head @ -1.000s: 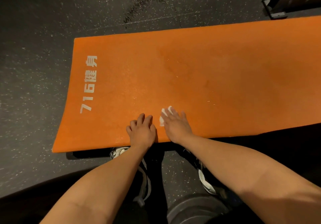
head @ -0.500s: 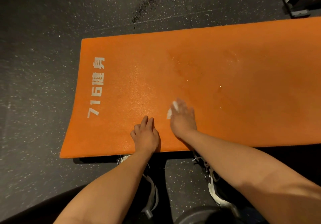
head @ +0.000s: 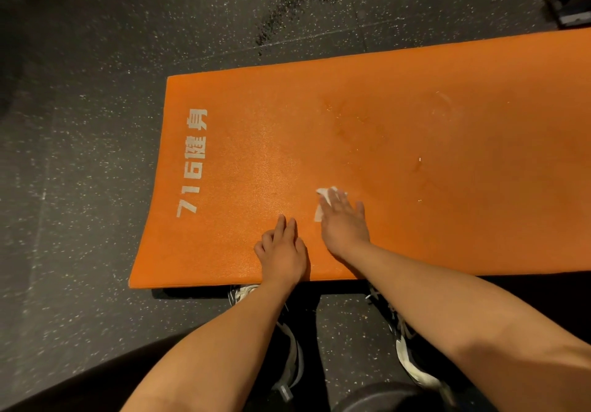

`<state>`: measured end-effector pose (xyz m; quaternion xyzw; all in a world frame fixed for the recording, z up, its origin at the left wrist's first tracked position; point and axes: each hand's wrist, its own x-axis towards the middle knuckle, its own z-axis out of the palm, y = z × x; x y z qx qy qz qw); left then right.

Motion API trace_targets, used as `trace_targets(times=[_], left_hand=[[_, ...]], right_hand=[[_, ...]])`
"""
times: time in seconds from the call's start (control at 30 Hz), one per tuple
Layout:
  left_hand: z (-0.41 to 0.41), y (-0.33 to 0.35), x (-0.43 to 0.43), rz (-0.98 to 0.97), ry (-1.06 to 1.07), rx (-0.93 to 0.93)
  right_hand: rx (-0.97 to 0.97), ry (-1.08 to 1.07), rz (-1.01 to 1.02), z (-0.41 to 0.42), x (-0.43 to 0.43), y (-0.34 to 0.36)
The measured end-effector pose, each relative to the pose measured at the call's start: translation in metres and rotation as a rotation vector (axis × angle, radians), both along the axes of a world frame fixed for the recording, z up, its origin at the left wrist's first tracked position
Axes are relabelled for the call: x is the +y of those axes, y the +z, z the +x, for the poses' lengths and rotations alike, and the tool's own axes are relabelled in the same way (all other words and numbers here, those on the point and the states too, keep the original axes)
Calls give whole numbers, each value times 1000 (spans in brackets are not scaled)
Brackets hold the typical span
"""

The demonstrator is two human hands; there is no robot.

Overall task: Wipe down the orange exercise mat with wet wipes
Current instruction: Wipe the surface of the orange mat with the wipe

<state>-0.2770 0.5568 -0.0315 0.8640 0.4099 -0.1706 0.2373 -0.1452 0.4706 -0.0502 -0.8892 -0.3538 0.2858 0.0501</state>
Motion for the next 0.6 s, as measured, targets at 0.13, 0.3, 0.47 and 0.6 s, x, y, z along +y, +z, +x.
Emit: trace_targets(times=[0.13, 0.3, 0.47, 0.6], left_hand=[[1, 3, -4, -10, -18, 23], [2, 5, -11, -16, -39, 46], [2, 8, -13, 7, -106, 44], [4, 12, -19, -13, -138, 25]], right_hand=[[52, -25, 13, -14, -3, 3], [80, 219, 24, -23, -14, 5], [18, -89, -74, 9, -41, 11], [61, -128, -81, -1, -38, 19]])
